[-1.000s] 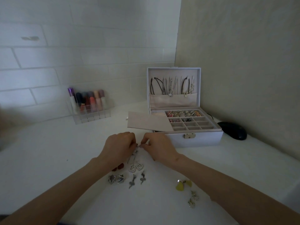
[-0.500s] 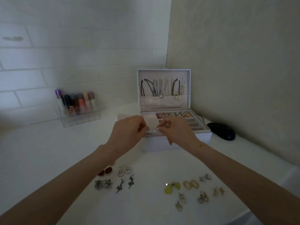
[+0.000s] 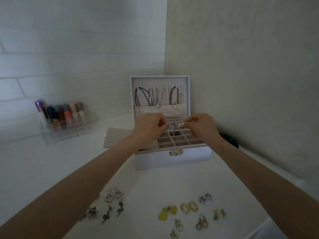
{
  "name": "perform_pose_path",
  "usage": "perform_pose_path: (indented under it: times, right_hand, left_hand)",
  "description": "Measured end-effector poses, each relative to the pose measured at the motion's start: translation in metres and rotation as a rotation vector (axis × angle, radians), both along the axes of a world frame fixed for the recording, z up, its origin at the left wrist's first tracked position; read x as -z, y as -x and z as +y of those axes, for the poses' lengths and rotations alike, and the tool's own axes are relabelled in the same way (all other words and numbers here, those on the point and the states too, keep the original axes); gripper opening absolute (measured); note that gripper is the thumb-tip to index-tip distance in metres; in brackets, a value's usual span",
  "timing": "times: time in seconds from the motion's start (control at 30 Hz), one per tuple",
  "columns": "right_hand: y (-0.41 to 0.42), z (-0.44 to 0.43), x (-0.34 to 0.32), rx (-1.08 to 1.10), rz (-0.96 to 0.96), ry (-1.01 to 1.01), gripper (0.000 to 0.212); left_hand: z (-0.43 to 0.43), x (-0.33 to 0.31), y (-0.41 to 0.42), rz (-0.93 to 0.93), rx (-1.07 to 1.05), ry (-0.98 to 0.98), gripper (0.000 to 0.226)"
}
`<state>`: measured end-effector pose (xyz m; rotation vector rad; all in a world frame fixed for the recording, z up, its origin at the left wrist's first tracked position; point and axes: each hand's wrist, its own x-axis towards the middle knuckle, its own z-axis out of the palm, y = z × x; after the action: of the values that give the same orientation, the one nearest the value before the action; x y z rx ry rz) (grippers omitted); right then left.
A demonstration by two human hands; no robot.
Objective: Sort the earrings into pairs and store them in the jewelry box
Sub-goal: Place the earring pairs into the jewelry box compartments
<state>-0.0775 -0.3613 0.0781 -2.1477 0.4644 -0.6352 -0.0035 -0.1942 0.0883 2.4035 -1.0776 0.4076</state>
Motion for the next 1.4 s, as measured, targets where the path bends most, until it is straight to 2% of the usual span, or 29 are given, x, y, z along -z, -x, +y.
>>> perform_pose_path:
  times: [0.17,0.37,0.5,0.77,0.87,0.93,0.97,1.07,1.1,1.2,1.33,1.4]
  right_hand:
    - [-0.002,-0.023,0.004,0.083,-0.011,0.095,0.011]
    - [-0.006,-0.043,0.011,0.14,0.063,0.219,0.012]
    - [-0.008,-0.046,0.015,0.151,0.117,0.31,0.016]
    - [-0.012,-0.038,0.012,0.099,0.285,0.628,0.011]
    - [-0.013,-0.039,0.012,0.082,0.335,0.673,0.014]
    - [-0.011,-0.04,0.009,0.075,0.306,0.608,0.016]
    - [-0.01,-0.041,0.006,0.07,0.238,0.495,0.017]
    - [-0.004,-0.046,-0.006,-0.044,0.001,-0.108,0.024]
    - [-0.003,-0.046,-0.008,-0.093,0.011,-0.187,0.023]
    - [-0.003,-0.042,-0.006,-0.188,0.126,-0.154,0.008]
    - [-0.009,-0.041,0.003,-0.141,0.055,-0.128,0.02]
    - [-0.011,-0.046,0.003,-0.12,0.028,-0.109,0.017]
  left_hand:
    - [-0.024,-0.001,-0.005,0.006,-0.003,-0.016,0.016]
    - [-0.044,-0.003,-0.01,-0.003,0.0,-0.041,0.018]
    - [-0.053,-0.007,-0.01,0.002,0.009,-0.05,0.019]
    - [-0.067,-0.01,-0.01,0.019,0.016,-0.028,0.019]
    - [-0.073,-0.01,-0.01,0.022,0.017,-0.018,0.017]
    - [-0.076,-0.009,-0.01,0.03,0.016,-0.021,0.018]
    - [-0.078,-0.009,-0.01,0.038,0.018,-0.022,0.018]
    - [-0.081,-0.01,-0.01,0.051,0.011,-0.014,0.021]
    - [-0.082,-0.01,-0.01,0.052,0.006,-0.008,0.021]
    - [-0.086,-0.009,-0.01,0.078,-0.014,0.024,0.019]
    - [-0.09,-0.005,-0.012,0.17,-0.03,0.098,0.017]
    - [-0.091,-0.003,-0.014,0.196,-0.027,0.116,0.018]
